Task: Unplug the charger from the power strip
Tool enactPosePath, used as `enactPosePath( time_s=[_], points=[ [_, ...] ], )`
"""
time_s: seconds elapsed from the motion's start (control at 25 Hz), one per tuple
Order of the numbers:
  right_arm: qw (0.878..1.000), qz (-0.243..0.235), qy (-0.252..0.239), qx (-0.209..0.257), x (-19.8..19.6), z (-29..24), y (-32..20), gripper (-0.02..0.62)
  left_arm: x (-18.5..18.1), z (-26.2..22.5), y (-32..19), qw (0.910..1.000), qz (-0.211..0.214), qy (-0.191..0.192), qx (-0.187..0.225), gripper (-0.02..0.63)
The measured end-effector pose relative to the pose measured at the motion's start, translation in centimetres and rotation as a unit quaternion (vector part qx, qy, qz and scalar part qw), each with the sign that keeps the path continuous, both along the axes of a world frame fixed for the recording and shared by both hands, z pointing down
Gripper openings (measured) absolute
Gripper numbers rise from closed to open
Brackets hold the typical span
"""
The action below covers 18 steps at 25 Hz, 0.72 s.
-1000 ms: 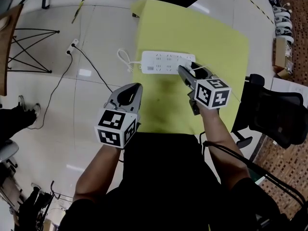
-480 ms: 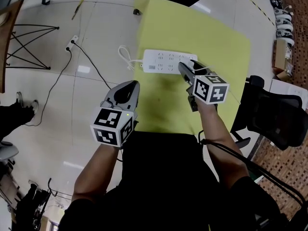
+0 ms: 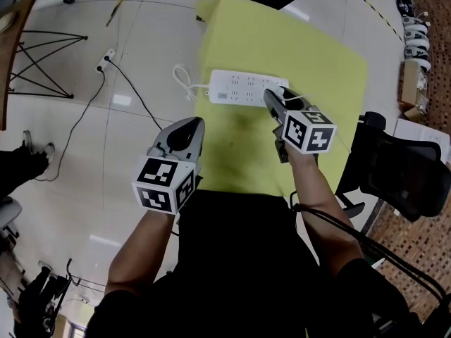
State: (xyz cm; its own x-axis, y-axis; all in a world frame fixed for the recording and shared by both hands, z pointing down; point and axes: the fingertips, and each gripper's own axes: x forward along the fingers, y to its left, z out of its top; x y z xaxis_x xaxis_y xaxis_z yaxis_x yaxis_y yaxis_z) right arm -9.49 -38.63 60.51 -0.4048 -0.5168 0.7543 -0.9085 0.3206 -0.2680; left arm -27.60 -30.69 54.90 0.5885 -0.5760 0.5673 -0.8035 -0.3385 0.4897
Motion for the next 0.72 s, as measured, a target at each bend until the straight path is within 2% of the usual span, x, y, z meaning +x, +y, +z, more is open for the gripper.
enactPosePath(
  time_s=[0.4, 0.72],
  points=[
    [1.0, 0.004, 0.003, 0.031, 0.9, -1.9, 0.4, 0.144, 0.6, -1.2, 1.2, 0.9999, 0.001, -0.002, 0.013, 0.008],
    [0.999, 0.019, 0.002, 0.039, 2.6, -3.4, 2.3, 0.144, 2.2, -2.3, 2.7, 0.9994, 0.021, 0.003, 0.026, 0.008]
  ],
)
